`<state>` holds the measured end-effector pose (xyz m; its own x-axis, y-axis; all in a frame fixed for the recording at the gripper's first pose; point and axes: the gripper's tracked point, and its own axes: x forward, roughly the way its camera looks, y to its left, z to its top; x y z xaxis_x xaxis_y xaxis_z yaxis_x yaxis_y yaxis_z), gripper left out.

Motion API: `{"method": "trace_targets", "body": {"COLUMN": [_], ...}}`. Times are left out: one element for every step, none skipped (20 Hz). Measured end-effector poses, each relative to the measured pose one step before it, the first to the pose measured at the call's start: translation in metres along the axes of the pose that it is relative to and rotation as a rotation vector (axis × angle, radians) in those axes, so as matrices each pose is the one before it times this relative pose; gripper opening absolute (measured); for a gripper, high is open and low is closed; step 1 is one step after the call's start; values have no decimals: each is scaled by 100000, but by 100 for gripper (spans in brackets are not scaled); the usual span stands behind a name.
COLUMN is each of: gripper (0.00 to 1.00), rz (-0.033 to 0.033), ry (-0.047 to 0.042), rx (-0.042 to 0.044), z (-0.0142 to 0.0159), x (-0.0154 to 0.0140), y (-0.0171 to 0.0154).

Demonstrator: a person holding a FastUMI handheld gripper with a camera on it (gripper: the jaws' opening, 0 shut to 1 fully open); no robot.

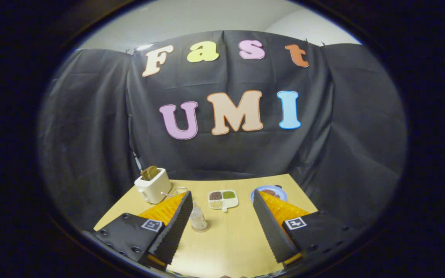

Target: Take the bottle from table, then pour the juice into the cup, finally place the bottle on the coaster

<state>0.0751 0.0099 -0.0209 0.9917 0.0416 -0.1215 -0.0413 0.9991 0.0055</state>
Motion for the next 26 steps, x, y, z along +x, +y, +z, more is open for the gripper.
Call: {"method": "trace_targets", "body": {"gripper": [98,98,98,98,98,98,98,98,98,98,98,98,98,98,98,98,98,98,98,98,98,98,98,98,98,98], "rz": [-432,60,700,376,-159,-154,56,407,336,271,-34,-142,45,-38,283,366,465,434,473,238,170,317,180,180,248,411], "ry": [-637,69,-332,-175,0,-34,11,-237,-280,-279,-128,-147,-83,30,-78,8,-83,-394,-527,-312,-258,-252,-340,-413,-227,-94], "rx": [-91,546,797,396,-86,-275,-67,185,148,-299,-694,-769,-935,-795,-545,-166,-60,-73,-200,-291,-321,-415,-502,-585,-532,-584], "z": [213,17,66,42,-217,-13,-24,51,55,39,-95,5,-115,-120,-55,-28,35,89,98,-274,-117,47,333,93,38,54], "x": [-339,-291,-339,-213,-95,-254,-323,-272,-263,-259,-164,-205,-310,-271,-174,-126,-331,-204,-146,-118,-172,-62,-84,-21,-90,-5], "y": [-287,-145,-31,-124,-370,-293,-198,-65,-61,-203,-262,-336,-185,-279,-155,-138,-152,-209,-257,-449,-342,-281,-279,-311,-281,-263]}}
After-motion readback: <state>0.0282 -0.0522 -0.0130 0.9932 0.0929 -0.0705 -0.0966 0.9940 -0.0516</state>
